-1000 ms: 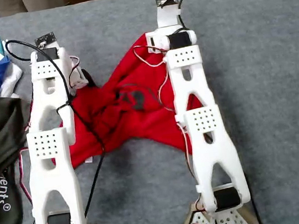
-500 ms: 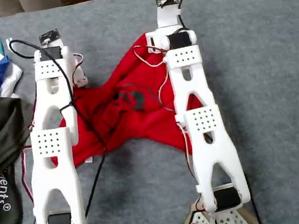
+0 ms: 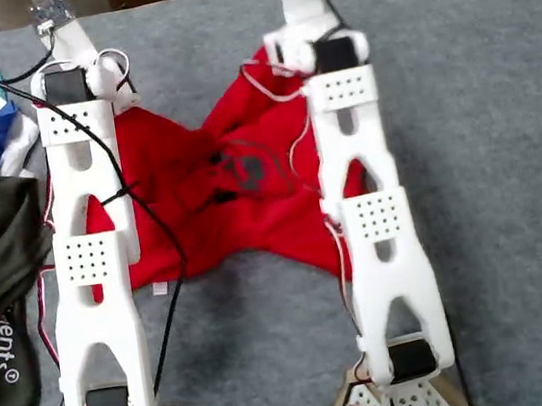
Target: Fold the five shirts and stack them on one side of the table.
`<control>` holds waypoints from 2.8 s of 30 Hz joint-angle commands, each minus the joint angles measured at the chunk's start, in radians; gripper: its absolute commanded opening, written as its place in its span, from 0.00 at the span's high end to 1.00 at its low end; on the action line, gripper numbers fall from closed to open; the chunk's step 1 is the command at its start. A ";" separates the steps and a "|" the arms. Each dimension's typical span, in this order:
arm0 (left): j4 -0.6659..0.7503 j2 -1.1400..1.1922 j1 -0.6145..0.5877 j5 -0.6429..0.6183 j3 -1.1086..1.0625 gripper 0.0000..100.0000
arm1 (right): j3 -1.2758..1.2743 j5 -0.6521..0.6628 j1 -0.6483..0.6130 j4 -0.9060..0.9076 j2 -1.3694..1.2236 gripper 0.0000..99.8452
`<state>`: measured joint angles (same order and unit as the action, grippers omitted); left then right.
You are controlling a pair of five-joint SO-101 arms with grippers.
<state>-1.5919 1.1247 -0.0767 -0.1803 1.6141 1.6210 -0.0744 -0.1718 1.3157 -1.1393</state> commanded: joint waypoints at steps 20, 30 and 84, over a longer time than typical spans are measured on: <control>-0.044 -0.604 -0.127 0.000 0.054 0.98 | 0.045 0.123 0.165 -0.005 0.763 1.00; -0.164 -0.901 -0.121 0.000 0.052 0.98 | 0.041 0.127 0.239 0.005 1.021 0.99; 0.304 -0.211 -0.109 0.003 -0.276 0.98 | -0.203 0.270 0.137 0.074 0.392 0.99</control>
<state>-1.1086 0.9252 -0.1964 -0.1834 1.1815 1.2973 0.1695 -0.0307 1.2344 -0.7587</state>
